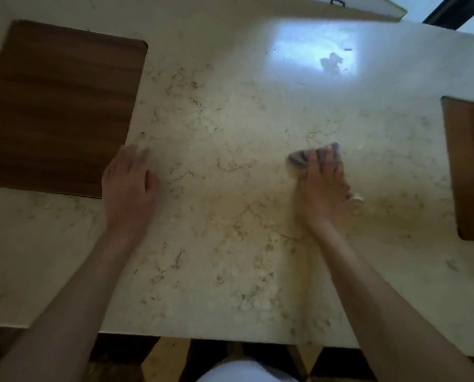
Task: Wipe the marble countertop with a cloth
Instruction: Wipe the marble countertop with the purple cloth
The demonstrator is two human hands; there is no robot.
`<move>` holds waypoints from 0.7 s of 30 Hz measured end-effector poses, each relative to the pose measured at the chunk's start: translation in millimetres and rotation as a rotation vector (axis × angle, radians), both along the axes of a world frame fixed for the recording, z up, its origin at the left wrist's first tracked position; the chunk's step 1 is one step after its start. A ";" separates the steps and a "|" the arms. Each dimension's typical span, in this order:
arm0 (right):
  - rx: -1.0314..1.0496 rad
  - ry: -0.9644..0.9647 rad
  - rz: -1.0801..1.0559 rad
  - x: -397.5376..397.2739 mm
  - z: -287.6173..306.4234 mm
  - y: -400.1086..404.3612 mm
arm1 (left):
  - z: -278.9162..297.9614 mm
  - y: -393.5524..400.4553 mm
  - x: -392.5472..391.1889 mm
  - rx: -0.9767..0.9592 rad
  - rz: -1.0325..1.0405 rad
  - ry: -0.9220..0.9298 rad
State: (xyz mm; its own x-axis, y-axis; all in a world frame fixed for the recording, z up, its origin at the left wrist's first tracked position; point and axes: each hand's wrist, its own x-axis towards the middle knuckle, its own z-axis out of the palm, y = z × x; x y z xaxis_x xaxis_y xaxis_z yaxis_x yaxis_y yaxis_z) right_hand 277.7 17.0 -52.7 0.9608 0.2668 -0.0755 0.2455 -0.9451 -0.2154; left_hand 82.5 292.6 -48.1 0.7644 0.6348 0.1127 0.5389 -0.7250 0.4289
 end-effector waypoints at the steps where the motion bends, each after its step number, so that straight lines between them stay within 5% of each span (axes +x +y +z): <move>1: 0.030 0.040 0.092 -22.2 0.3 18.1 | 1.3 -13.9 -22.3 -0.024 0.013 0.012; 7: 0.068 -0.001 0.671 -116.7 -3.5 23.6 | -8.9 -50.3 -108.9 0.033 0.017 0.216; 12: 0.011 0.039 -0.031 -62.9 -2.0 -47.8 | -11.2 -50.6 -104.0 0.054 0.043 0.251; 14: 0.000 0.062 -0.135 -52.0 0.6 -32.7 | -12.4 -48.8 -104.6 0.074 0.035 0.249; 21: 0.082 0.053 0.314 -142.9 -3.5 73.1 | -12.6 -45.7 -107.0 0.074 0.031 0.250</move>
